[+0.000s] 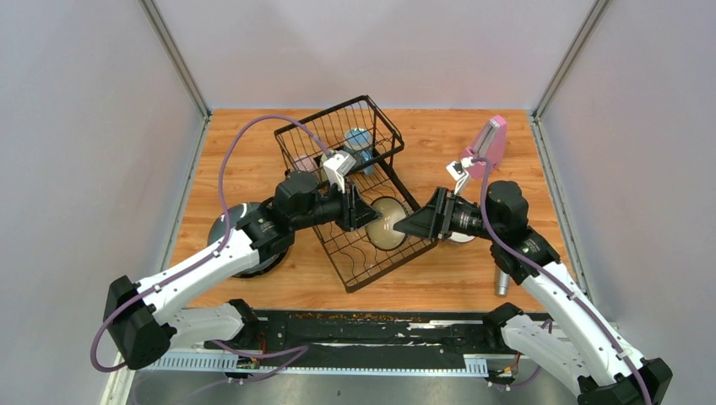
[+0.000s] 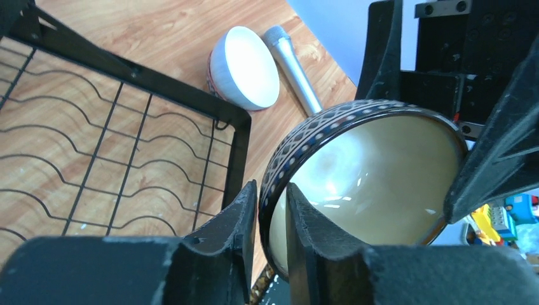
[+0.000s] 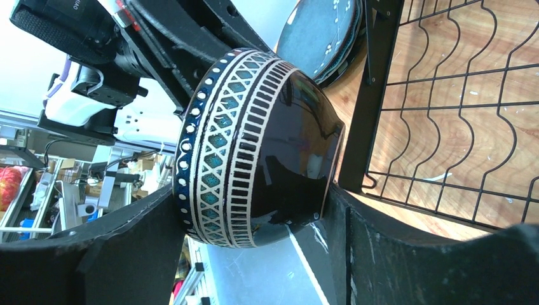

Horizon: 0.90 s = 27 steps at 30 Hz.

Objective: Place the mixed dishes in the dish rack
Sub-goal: Pick up the bowl from the center of the board.

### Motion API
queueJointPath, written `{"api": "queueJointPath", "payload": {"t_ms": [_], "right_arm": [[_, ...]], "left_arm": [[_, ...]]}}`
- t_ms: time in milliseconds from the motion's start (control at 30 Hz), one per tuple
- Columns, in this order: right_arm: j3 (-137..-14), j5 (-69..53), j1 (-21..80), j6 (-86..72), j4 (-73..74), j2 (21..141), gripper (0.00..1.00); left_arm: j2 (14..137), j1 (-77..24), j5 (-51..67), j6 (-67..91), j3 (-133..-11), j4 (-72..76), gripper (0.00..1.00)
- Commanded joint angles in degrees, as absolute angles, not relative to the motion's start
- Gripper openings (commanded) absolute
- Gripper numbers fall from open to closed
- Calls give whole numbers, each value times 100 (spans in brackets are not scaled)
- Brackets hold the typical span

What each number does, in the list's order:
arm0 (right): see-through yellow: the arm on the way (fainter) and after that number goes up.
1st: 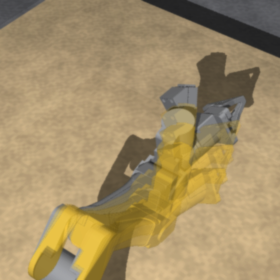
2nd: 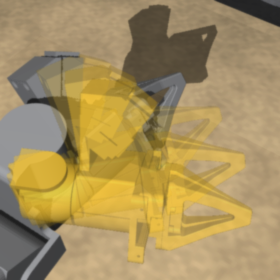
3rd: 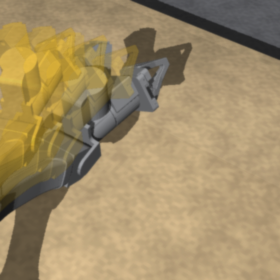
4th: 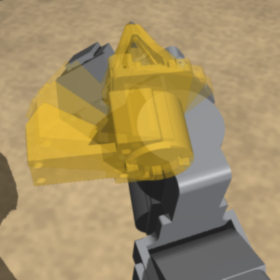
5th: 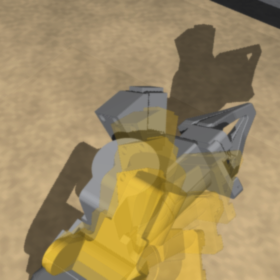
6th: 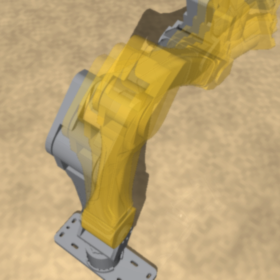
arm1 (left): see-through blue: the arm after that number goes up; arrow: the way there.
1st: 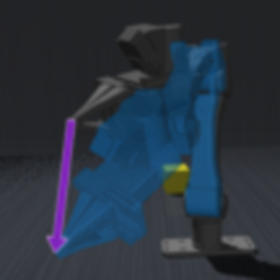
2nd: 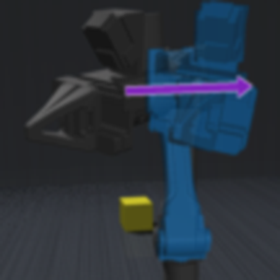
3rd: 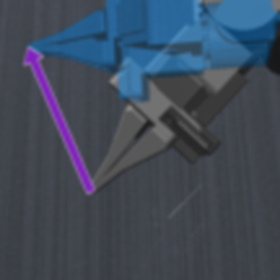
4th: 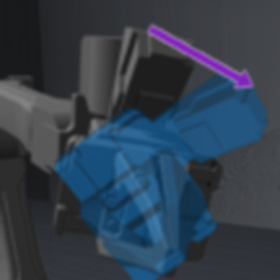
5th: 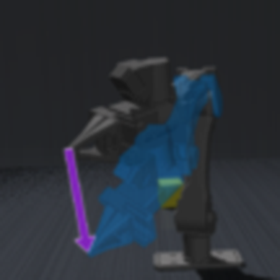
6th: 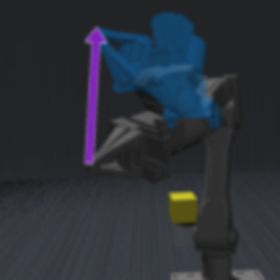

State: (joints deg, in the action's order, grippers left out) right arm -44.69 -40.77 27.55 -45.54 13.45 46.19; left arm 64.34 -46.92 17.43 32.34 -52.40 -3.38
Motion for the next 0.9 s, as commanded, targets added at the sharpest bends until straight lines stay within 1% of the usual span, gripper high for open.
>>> {"api": "queueJointPath", "payload": {"t_ms": [0,33,100,133,267,300,367,467,500,533,667,767,867], "right_arm": [[-4628,-3890,2760,-4532,998,4507,47],[-4617,-3833,2763,-4517,1020,4509,47],[-4591,-3653,2763,-4480,1091,4509,47],[-4582,-3562,2760,-4468,1143,4516,46],[-4536,-3392,2764,-4405,1294,4591,46],[-4523,-3356,2760,-4400,1319,4615,45],[-4505,-3237,2760,-4350,1398,4659,44],[-4507,-3014,2760,-4219,1545,4758,44],[-4515,-2921,2760,-4140,1608,4801,44],[-4529,-2821,2760,-4001,1673,4863,44],[-4819,-2300,2844,-3498,2105,5243,43],[-5099,-1829,3075,-3017,2327,5557,45],[-5347,-1381,3228,-2703,2428,5894,46]], "left_arm": [[6275,-4711,1695,3143,-5313,153,33],[6275,-4711,1674,3140,-5315,138,33],[6287,-4707,1606,3113,-5328,77,40],[6303,-4709,1568,3083,-5340,39,45],[6357,-4707,1460,2968,-5422,-295,50],[6355,-4710,1395,2961,-5440,-390,52],[6327,-4711,1295,2922,-5456,-495,61],[6258,-4711,1159,2820,-5500,-707,64],[6223,-4711,1098,2790,-5545,-867,68],[6196,-4711,1068,2704,-5563,-943,70],[5912,-4711,882,2525,-5542,-1278,75],[5458,-4714,666,2550,-5242,-1259,88],[5002,-4712,372,2674,-4829,-1291,93]]}}
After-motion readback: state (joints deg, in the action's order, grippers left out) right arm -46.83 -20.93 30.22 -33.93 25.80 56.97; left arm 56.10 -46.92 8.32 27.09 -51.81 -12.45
